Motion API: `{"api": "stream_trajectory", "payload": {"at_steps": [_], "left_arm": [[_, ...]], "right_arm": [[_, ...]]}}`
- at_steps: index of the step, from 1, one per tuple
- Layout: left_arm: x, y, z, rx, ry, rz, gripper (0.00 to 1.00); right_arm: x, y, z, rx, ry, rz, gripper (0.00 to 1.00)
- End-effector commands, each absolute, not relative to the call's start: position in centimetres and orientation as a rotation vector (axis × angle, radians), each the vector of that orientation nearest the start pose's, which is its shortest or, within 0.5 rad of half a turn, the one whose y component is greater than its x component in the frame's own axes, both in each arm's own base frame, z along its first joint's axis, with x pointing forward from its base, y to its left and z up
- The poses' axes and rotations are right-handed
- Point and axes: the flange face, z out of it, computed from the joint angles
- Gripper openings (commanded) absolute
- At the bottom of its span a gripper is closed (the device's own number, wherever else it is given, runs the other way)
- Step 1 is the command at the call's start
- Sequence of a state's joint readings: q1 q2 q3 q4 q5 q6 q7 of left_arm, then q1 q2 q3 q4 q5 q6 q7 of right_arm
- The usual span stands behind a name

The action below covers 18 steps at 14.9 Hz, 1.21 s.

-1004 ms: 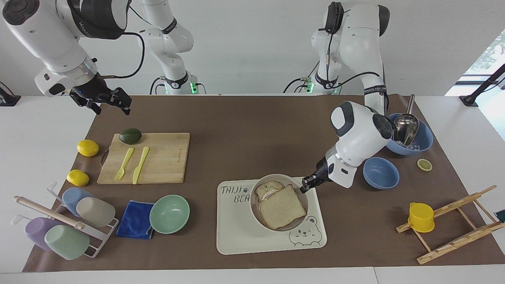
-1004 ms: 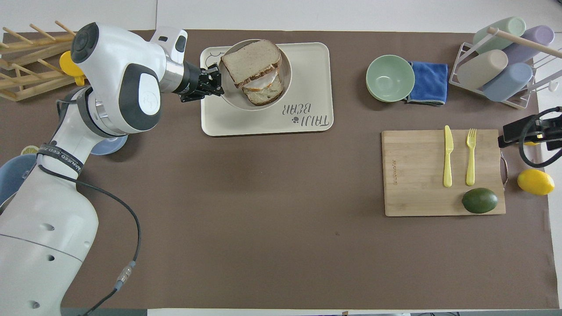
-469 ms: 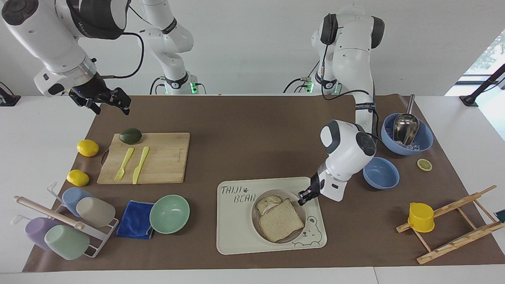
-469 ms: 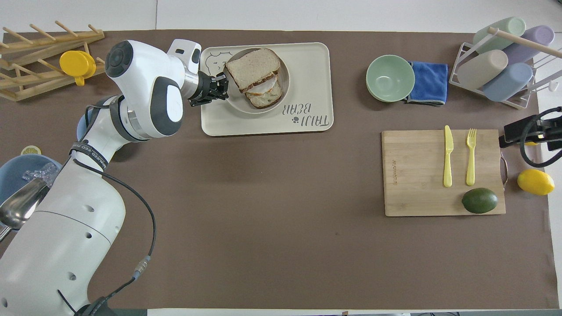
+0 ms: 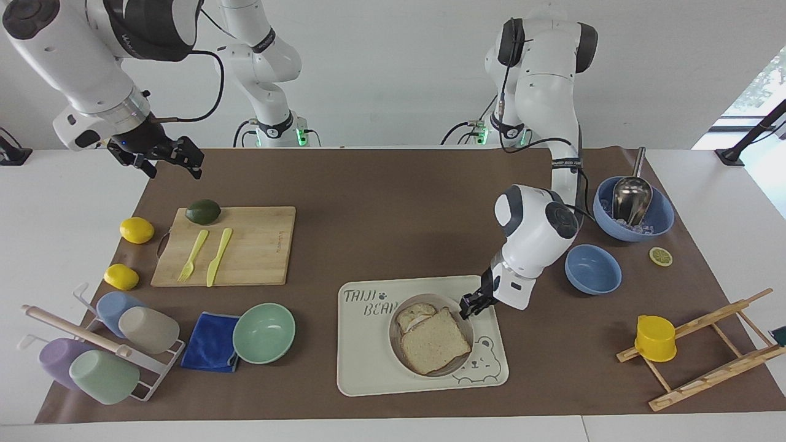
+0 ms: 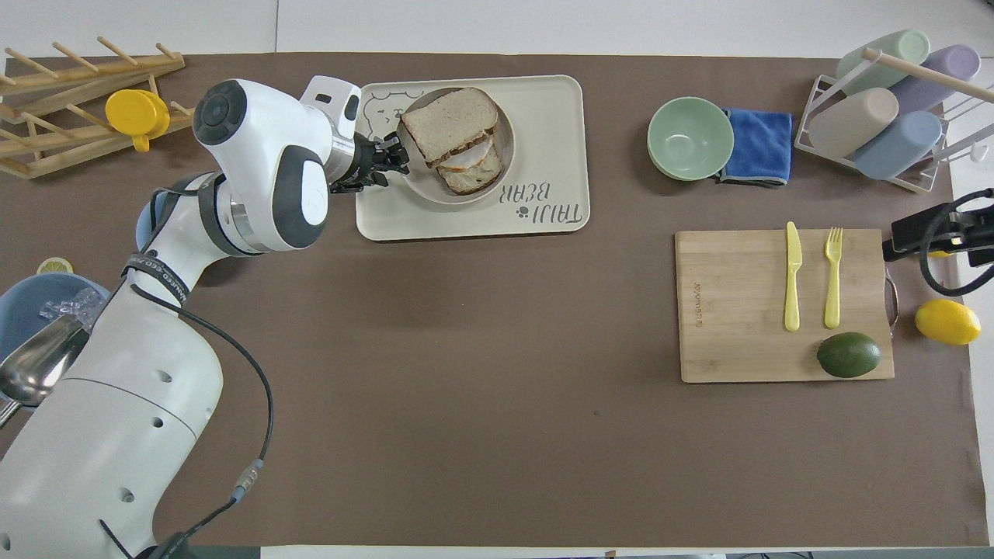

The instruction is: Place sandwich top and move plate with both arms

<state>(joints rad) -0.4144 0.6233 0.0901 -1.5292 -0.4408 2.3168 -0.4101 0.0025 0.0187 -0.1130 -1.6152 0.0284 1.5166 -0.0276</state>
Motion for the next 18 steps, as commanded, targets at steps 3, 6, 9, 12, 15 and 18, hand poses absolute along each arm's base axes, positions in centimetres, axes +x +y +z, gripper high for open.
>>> {"api": "stream_trajectory", "payload": {"at_steps": [3,6,9,12,15,18], "left_arm": [[67.6,-16.8,39.0,-3.357,-0.673,-0.082,1.00],[66.6,-11.4,44.9,-3.295,-0.655,-0.088,1.00],[63.7,-8.5,50.1,-3.219,-0.436,-0.031,1.00],[60.9,-4.5,54.2,-3.238,-0.236,0.048,1.00],[57.9,-1.4,57.9,-3.204,-0.204,0.077,1.00],[55.4,-0.4,60.4,-3.183,-0.181,0.120,1.00]], "right_arm": [[54.3,-5.9,59.1,-3.092,0.114,0.176,1.00],[54.3,-5.9,59.1,-3.092,0.114,0.176,1.00],[54.3,-5.9,59.1,-3.092,0.114,0.176,1.00],[54.3,-5.9,59.1,-3.092,0.114,0.174,1.00],[54.3,-5.9,59.1,-3.092,0.114,0.176,1.00],[54.3,-5.9,59.1,-3.092,0.114,0.176,1.00]]}}
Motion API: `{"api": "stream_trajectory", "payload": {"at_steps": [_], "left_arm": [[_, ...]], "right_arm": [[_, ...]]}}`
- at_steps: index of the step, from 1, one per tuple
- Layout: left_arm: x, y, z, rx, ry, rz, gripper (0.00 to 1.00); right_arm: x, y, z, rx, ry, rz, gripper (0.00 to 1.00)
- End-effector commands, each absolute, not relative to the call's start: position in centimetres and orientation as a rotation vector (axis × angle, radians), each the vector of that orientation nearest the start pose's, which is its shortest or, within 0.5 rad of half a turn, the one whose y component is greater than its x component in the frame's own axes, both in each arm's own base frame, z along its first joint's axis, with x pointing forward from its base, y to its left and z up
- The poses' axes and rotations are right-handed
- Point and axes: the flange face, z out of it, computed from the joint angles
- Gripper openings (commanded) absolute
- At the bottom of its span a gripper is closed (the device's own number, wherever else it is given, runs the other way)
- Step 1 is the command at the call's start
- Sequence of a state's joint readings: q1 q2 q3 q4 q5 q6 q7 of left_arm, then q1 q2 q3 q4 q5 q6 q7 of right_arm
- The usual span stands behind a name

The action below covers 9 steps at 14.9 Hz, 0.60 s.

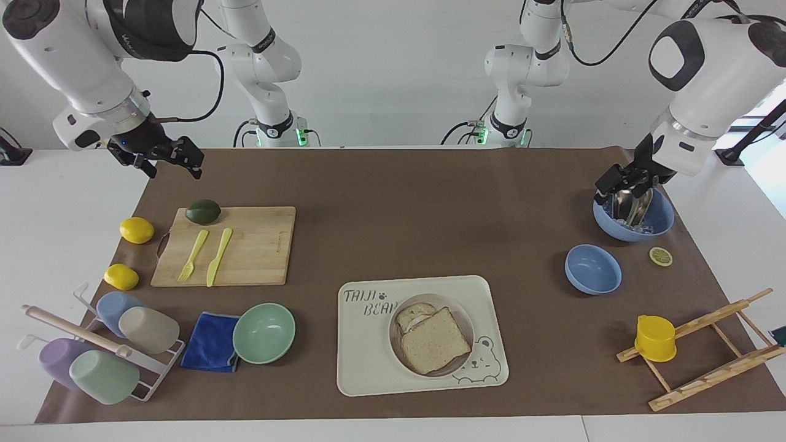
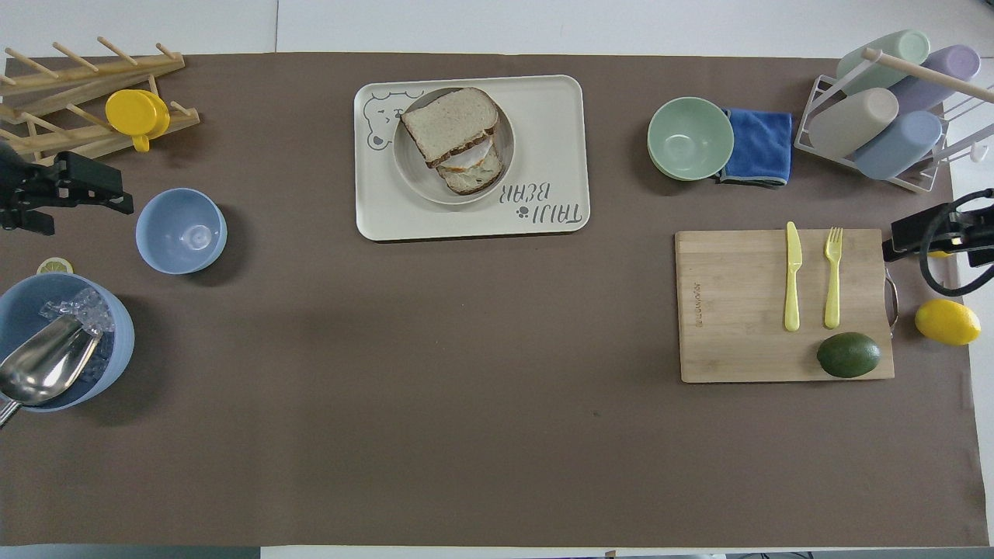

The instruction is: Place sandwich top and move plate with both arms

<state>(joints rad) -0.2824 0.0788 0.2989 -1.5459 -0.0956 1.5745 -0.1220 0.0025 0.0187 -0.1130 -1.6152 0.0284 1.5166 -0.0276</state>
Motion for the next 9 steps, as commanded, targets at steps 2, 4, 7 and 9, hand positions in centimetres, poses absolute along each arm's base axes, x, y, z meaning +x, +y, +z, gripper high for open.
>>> {"api": "stream_trajectory", "payload": {"at_steps": [2,4,7,9], "left_arm": [[53.5,-1.3,61.2,-3.170,-0.087,0.195,1.00],[52.6,-3.2,60.5,-3.164,-0.004,0.246,1.00],[52.7,-3.9,57.5,-3.174,0.015,0.136,1.00],[53.5,-3.2,57.2,-3.133,0.041,0.132,1.00]], "right_arm": [[54.3,-5.9,59.1,-3.092,0.114,0.176,1.00],[54.3,-5.9,59.1,-3.092,0.114,0.176,1.00],[54.4,-4.9,59.1,-3.073,0.088,0.178,1.00],[54.5,-3.3,59.2,-3.074,0.048,0.177,1.00]]}}
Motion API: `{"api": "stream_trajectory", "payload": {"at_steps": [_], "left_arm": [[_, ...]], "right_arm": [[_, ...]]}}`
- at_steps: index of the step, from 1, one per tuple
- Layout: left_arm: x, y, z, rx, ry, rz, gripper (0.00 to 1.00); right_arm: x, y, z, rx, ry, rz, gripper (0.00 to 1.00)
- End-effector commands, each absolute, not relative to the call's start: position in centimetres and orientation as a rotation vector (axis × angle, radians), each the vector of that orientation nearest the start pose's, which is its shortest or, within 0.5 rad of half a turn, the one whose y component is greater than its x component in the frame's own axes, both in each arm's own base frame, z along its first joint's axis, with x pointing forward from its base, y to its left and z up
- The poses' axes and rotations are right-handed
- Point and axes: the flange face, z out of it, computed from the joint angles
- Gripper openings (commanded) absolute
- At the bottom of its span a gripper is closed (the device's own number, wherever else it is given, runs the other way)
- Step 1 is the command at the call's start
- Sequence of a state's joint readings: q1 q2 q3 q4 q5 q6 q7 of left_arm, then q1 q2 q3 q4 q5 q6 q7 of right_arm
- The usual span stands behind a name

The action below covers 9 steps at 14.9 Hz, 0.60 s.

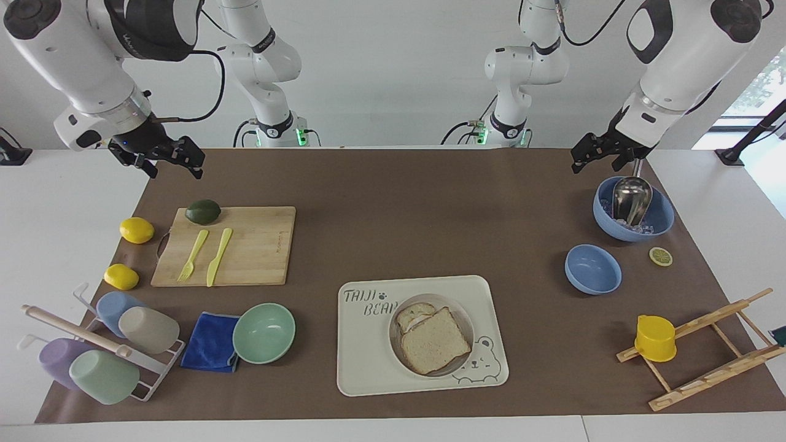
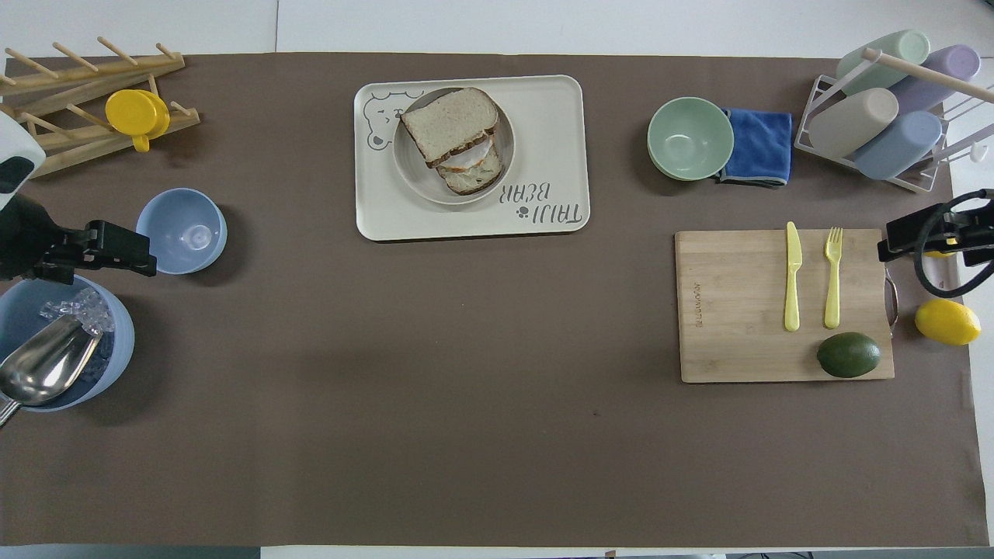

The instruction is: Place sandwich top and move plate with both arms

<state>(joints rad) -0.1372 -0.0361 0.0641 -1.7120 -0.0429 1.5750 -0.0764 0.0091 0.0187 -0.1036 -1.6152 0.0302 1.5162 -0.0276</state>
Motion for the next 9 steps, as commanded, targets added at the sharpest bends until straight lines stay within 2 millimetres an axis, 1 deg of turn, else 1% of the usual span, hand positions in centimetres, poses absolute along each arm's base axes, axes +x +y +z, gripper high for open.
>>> {"api": "stream_trajectory", "payload": {"at_steps": [1,2,3,6,9], "left_arm": [[53.8,-3.2,57.9,-3.114,0.067,0.128,1.00],[53.9,-3.1,58.8,-3.112,0.064,0.134,1.00],[54.0,-3.1,59.2,-3.111,0.063,0.139,1.00],[53.8,-3.1,59.1,-3.116,0.063,0.140,1.00],[53.8,-3.1,59.2,-3.118,0.058,0.138,1.00]], "right_arm": [[54.4,-3.2,59.3,-3.075,0.045,0.172,1.00],[54.4,-3.2,59.3,-3.075,0.050,0.172,1.00],[54.6,-3.4,59.3,-3.076,0.057,0.158,1.00],[54.4,-4.1,59.2,-3.074,0.069,0.171,1.00],[54.3,-4.2,59.4,-3.085,0.073,0.185,1.00]]}}
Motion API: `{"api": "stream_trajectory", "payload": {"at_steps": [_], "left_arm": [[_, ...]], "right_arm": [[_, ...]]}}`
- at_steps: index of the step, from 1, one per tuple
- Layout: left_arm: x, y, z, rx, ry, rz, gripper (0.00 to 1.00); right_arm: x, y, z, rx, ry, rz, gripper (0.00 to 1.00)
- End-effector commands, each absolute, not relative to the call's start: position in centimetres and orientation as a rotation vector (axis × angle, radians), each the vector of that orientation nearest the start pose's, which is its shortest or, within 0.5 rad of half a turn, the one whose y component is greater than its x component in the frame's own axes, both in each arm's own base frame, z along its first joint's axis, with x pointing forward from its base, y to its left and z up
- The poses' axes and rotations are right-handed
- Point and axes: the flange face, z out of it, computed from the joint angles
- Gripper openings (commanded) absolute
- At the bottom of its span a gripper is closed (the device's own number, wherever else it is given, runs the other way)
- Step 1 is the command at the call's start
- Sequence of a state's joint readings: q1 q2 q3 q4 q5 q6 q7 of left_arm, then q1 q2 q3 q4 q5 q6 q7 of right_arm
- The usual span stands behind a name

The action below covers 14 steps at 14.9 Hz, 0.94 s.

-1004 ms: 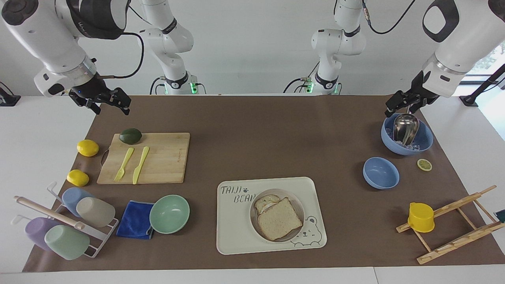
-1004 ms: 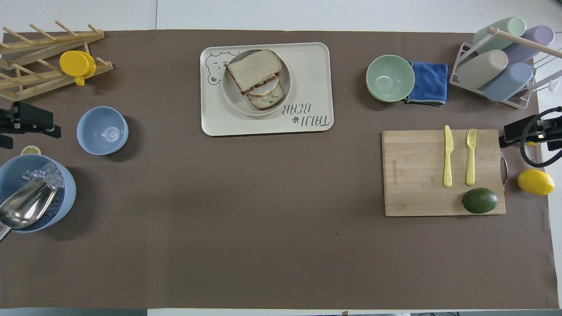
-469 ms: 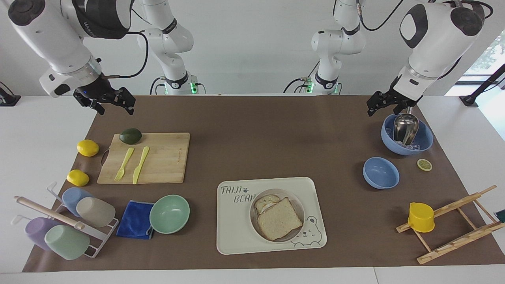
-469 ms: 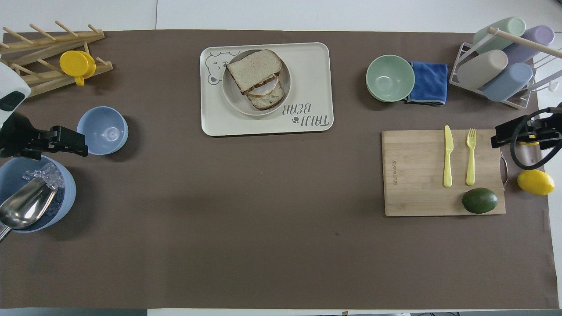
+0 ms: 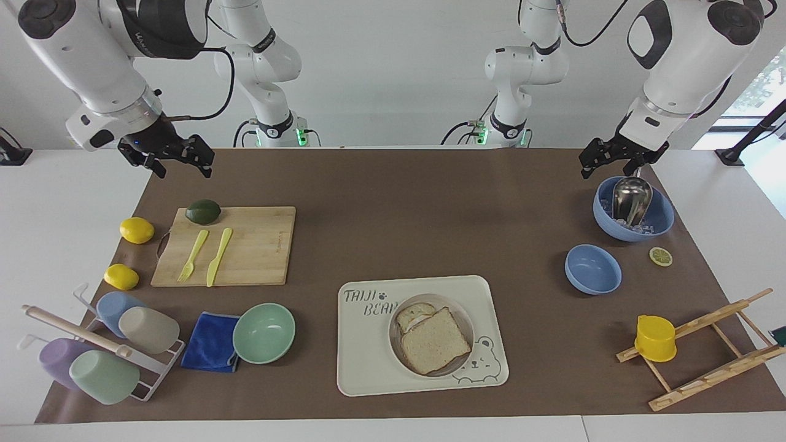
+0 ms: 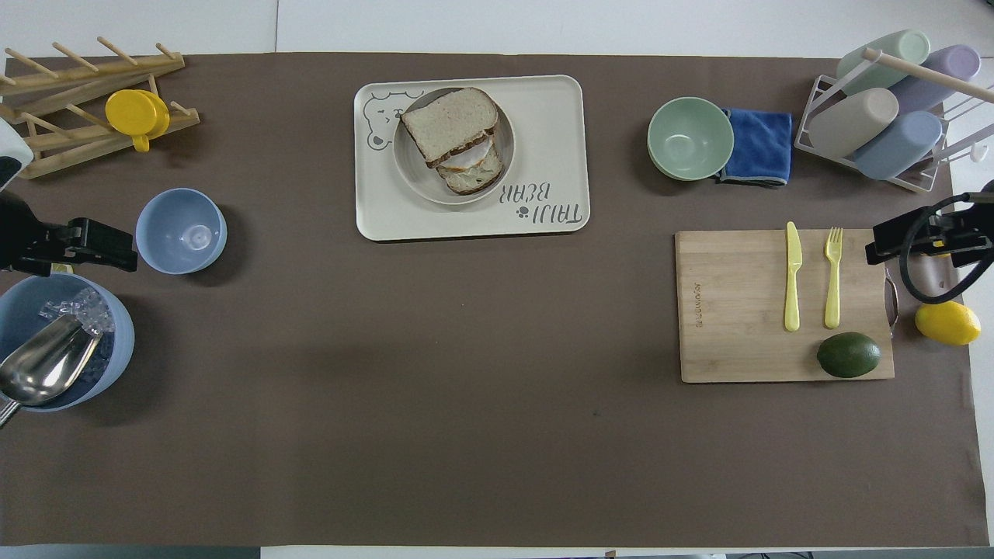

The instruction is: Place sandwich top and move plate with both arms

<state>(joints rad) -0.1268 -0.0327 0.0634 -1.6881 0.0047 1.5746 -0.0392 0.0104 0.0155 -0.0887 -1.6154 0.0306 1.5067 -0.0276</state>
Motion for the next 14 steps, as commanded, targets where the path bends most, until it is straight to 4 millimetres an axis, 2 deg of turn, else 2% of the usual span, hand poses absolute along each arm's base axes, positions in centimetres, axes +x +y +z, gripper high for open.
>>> {"api": "stream_trajectory", "payload": {"at_steps": [1,3,7,14], "left_arm": [[53.8,-3.2,59.2,-3.117,0.063,0.138,1.00],[53.8,-3.3,59.2,-3.117,0.063,0.135,1.00],[53.9,-3.5,59.3,-3.124,0.054,0.121,1.00],[54.0,-3.4,59.2,-3.128,0.051,0.117,1.00]], "right_arm": [[54.3,-4.4,59.8,-3.093,0.075,0.172,1.00],[54.0,-4.7,60.7,-3.095,0.084,0.141,1.00],[53.9,-5.1,61.1,-3.132,0.082,0.134,1.00],[53.7,-4.5,61.4,-3.157,0.052,0.133,1.00]]}}
